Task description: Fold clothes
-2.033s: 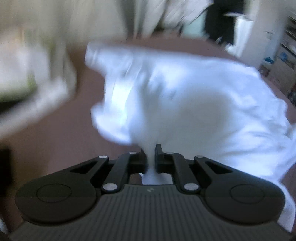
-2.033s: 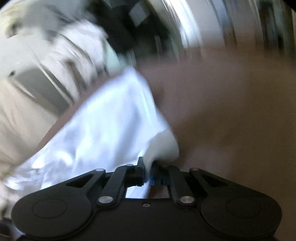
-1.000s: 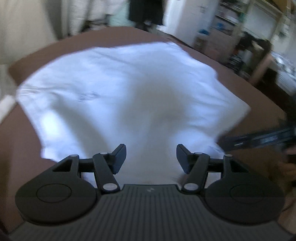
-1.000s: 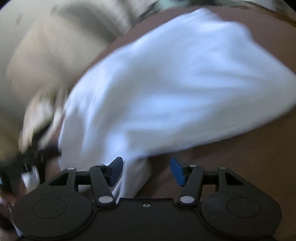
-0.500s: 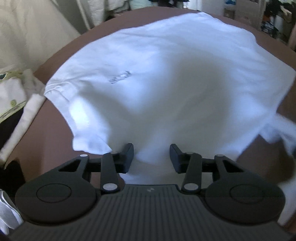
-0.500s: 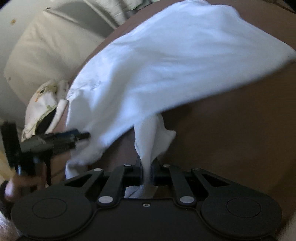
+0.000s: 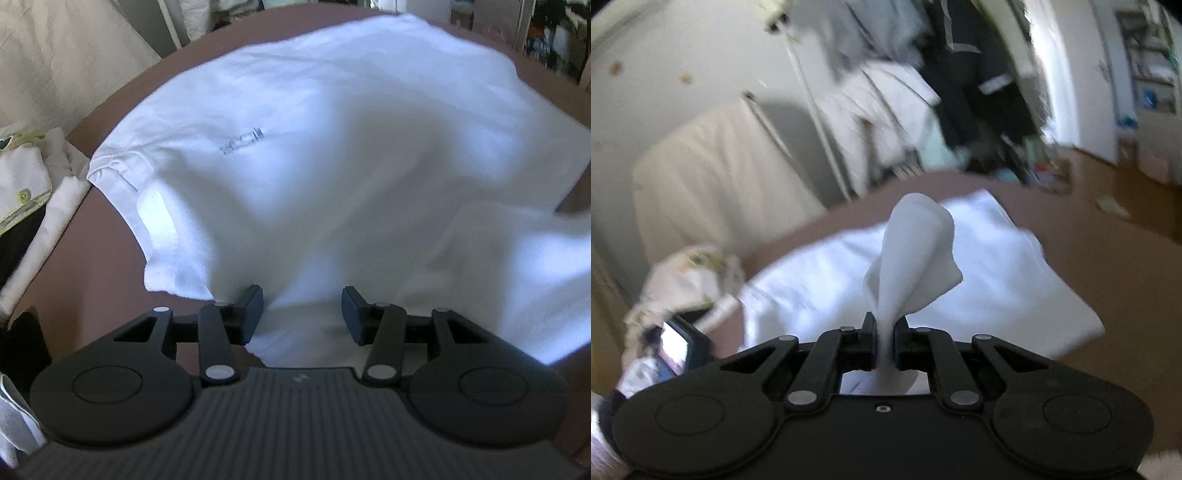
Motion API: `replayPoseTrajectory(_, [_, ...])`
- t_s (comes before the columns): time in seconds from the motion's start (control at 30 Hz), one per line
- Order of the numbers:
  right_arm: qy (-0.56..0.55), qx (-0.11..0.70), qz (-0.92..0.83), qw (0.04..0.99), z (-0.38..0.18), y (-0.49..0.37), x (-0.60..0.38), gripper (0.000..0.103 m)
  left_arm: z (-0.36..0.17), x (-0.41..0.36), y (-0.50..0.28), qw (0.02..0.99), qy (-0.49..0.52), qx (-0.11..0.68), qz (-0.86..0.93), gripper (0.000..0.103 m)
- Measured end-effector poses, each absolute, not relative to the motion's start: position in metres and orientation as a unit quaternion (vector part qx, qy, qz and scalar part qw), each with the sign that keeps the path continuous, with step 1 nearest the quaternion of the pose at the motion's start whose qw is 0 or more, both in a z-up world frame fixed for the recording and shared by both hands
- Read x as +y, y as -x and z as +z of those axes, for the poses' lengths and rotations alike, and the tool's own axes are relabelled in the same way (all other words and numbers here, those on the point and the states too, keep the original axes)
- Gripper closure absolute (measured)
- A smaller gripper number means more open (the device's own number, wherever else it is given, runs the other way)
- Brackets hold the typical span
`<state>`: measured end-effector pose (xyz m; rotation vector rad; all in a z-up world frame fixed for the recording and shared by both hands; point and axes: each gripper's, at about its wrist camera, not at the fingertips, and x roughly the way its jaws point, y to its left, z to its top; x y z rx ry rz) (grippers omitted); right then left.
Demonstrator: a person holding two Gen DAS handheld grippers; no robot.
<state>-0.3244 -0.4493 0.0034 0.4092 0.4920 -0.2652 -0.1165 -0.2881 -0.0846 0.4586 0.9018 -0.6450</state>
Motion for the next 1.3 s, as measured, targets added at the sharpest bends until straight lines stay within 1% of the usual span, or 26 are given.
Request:
replayPoseTrajectory(0.03, [-0.192,0.232,-0.124,0.945,0.009,0.319,-0.451,0.092,-0.08,-0.285,0.116,0.83,-0.202,0.418,-0.309,0.053])
replayPoseTrajectory(0.1, [-0.176,0.213,-0.113,0.955,0.021,0.308,-0.453,0.092,-0.067,-0.275,0.113,0.84,-0.161,0.399,-0.331,0.045])
replayPoseTrajectory(0.2, [-0.15,0.184,-0.095,0.967,0.039,0.292,-0.457,0.092,-0.047,-0.261,0.112,0.85,-0.102,0.364,-0.366,0.039])
replayPoseTrajectory(0.27, [-0.145,0.181,-0.081,0.969,0.045,0.262,-0.46,0.091,-0.041,-0.255,0.11,0.849,-0.068,0.353,-0.387,0.037])
replayPoseTrajectory(0.3, [-0.158,0.175,-0.067,0.97,0.044,0.24,-0.464,0.087,-0.04,-0.254,0.109,0.846,-0.054,0.353,-0.397,0.037])
replayPoseTrajectory(0.33, [-0.19,0.158,-0.047,0.968,0.039,0.223,-0.472,0.082,-0.041,-0.253,0.108,0.841,-0.04,0.356,-0.405,0.037])
replayPoseTrajectory(0.37, [-0.23,0.137,-0.023,0.963,0.032,0.212,-0.485,0.068,-0.044,-0.253,0.105,0.835,-0.028,0.363,-0.413,0.036])
replayPoseTrajectory(0.4, [-0.264,0.122,0.001,0.957,0.024,0.2,-0.496,0.038,-0.046,-0.253,0.102,0.83,-0.02,0.369,-0.417,0.036])
replayPoseTrajectory(0.43, [-0.284,0.119,0.01,0.951,0.011,0.187,-0.506,0.033,-0.049,-0.253,0.1,0.825,-0.013,0.376,-0.422,0.036])
replayPoseTrajectory(0.5, [-0.306,0.138,-0.013,0.942,-0.017,0.17,-0.523,0.033,-0.054,-0.253,0.097,0.82,-0.017,0.38,-0.428,0.036])
replayPoseTrajectory(0.57, [-0.318,0.174,-0.05,0.931,-0.05,0.169,-0.534,0.033,-0.057,-0.254,0.095,0.816,-0.024,0.382,-0.432,0.035])
replayPoseTrajectory(0.63, [-0.312,0.205,-0.073,0.925,-0.08,0.183,-0.538,0.033,-0.06,-0.254,0.092,0.797,-0.014,0.398,-0.453,0.034])
replayPoseTrajectory(0.73, [-0.297,0.276,-0.113,0.907,-0.11,0.202,-0.54,0.033,-0.065,-0.269,0.091,0.759,-0.002,0.42,-0.497,0.033])
replayPoseTrajectory(0.77, [-0.303,0.288,-0.117,0.901,-0.112,0.207,-0.54,0.033,-0.067,-0.278,0.095,0.752,-0.017,0.421,-0.507,0.032])
replayPoseTrajectory(0.8, [-0.314,0.298,-0.118,0.894,-0.113,0.213,-0.538,0.033,-0.069,-0.287,0.1,0.746,-0.034,0.421,-0.515,0.028])
replayPoseTrajectory(0.9, [-0.32,0.31,-0.097,0.89,-0.111,0.226,-0.523,0.033,-0.082,-0.314,0.13,0.744,-0.131,0.408,-0.512,0.017])
replayPoseTrajectory(1.03, [-0.293,0.335,-0.086,0.891,-0.127,0.229,-0.499,0.033,-0.104,-0.334,0.156,0.76,-0.266,0.376,-0.459,0.017])
replayPoseTrajectory(1.07, [-0.286,0.345,-0.085,0.89,-0.132,0.228,-0.495,0.033,-0.107,-0.336,0.158,0.765,-0.292,0.369,-0.439,0.028])
replayPoseTrajectory(1.1, [-0.283,0.351,-0.083,0.889,-0.137,0.225,-0.492,0.033,-0.106,-0.334,0.156,0.771,-0.293,0.366,-0.431,0.05])
replayPoseTrajectory(1.17, [-0.293,0.36,-0.076,0.882,-0.148,0.213,-0.493,0.033,-0.093,-0.322,0.147,0.78,-0.255,0.373,-0.433,0.073])
replayPoseTrajectory(1.2, [-0.295,0.371,-0.074,0.877,-0.153,0.205,-0.495,0.034,-0.083,-0.313,0.138,0.791,-0.232,0.37,-0.429,0.074])
replayPoseTrajectory(1.23, [-0.29,0.38,-0.077,0.875,-0.158,0.198,-0.495,0.037,-0.073,-0.304,0.13,0.802,-0.209,0.366,-0.424,0.075])
replayPoseTrajectory(1.3, [-0.268,0.389,-0.086,0.877,-0.161,0.192,-0.49,0.037,-0.063,-0.286,0.112,0.83,-0.167,0.365,-0.388,0.082])
